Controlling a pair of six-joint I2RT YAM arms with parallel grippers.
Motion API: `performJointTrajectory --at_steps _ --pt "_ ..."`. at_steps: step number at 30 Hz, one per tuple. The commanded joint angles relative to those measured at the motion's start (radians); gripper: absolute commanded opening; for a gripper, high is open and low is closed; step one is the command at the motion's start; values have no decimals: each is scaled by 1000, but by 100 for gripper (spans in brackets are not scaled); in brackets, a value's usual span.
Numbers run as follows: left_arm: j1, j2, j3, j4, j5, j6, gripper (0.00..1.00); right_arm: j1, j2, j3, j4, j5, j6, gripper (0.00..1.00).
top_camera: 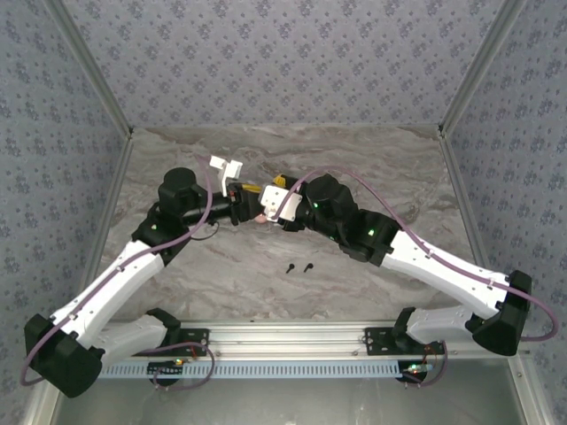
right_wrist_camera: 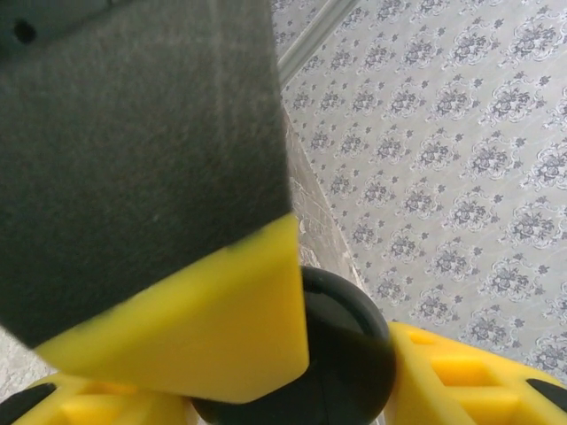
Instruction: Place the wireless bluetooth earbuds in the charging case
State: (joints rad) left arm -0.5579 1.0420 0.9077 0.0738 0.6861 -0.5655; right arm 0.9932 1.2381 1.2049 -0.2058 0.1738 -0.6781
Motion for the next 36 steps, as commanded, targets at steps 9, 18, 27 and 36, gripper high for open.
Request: performJointTrajectory --at_steps 9,18,27,36 --pt "-12 29 27 -68 5 58 22 -7 5 30 3 30 21 52" --pt "-13 9 22 -66 -15 111 8 -48 -5 78 -139 -46 101 74" --pt "-13 -87 -54 34 -71 332 4 -187 -167 9 -269 -395 211 100" --pt "-20 -157 -136 109 -44 560 0 -271 -139 93 -320 -583 269 100"
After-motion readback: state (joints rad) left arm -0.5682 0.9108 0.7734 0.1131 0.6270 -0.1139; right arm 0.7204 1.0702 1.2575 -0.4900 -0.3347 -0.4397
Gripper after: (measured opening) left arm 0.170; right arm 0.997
